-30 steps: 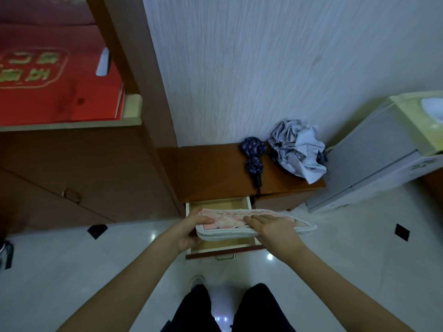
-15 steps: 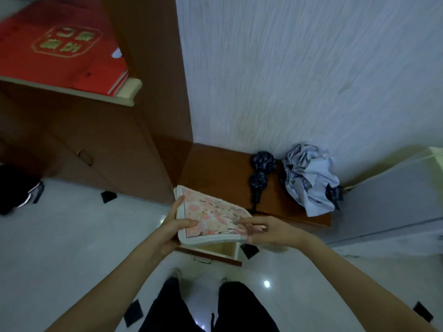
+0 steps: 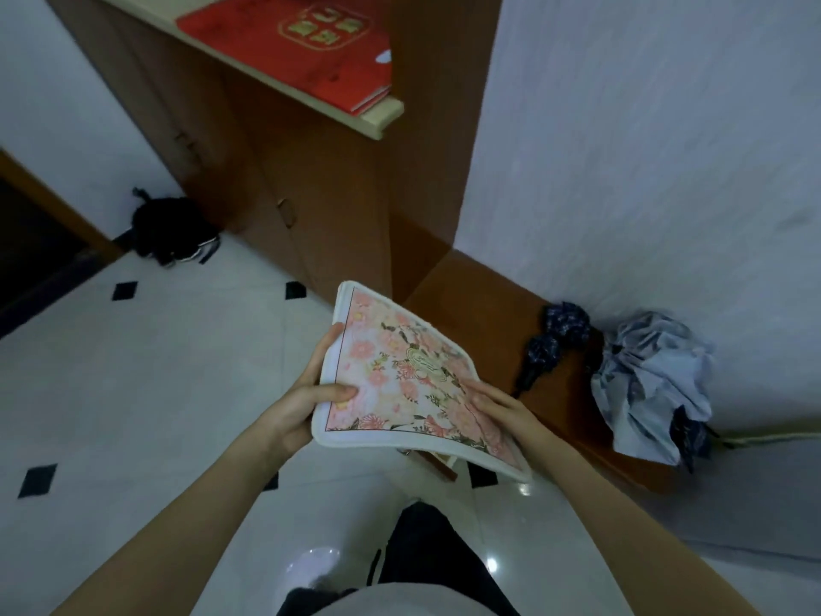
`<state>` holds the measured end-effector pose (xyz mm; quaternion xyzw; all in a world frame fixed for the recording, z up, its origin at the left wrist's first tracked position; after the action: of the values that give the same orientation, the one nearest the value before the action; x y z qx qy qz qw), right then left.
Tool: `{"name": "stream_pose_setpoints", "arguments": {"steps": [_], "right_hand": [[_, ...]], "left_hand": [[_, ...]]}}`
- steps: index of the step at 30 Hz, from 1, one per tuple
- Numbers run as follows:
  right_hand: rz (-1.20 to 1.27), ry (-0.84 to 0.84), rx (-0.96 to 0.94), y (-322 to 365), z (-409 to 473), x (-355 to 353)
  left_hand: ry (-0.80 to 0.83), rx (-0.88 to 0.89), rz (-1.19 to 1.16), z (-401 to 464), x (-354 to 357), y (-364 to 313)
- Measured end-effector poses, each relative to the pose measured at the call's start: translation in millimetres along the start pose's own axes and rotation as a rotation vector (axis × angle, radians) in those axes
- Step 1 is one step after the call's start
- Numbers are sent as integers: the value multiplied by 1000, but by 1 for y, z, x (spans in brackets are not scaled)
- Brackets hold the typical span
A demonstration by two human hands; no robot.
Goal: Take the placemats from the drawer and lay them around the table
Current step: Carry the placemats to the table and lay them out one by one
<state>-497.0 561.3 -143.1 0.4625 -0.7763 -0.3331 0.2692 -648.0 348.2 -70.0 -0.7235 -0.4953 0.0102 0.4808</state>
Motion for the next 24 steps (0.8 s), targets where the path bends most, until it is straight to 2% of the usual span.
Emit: {"name": "stream_pose_setpoints", "arguments": {"steps": [5, 10, 19, 24], "right_hand": [[43, 125, 54, -1, 2, 63], [-79, 230, 68, -9, -3, 158], [-320, 452, 10, -53, -56, 386], [-458, 660, -88, -84, -111, 531]], "left_hand": [[-96, 100, -81, -64, -59, -1], [-230, 150, -101, -157, -136, 16], [-635, 259, -103, -386, -266, 87], [-1008, 360, -170, -520, -320, 137]]}}
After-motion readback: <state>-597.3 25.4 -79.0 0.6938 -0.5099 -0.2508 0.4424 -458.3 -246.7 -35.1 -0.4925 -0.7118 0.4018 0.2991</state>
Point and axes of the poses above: each hand's wrist, its own z-axis towards the middle knuckle, its own x-axis out of the palm, y = z × x, the point moved 9 cm from there along z, towards the middle knuckle, and after that the axes turned 5 degrees about -y, right-handed, at the moved point
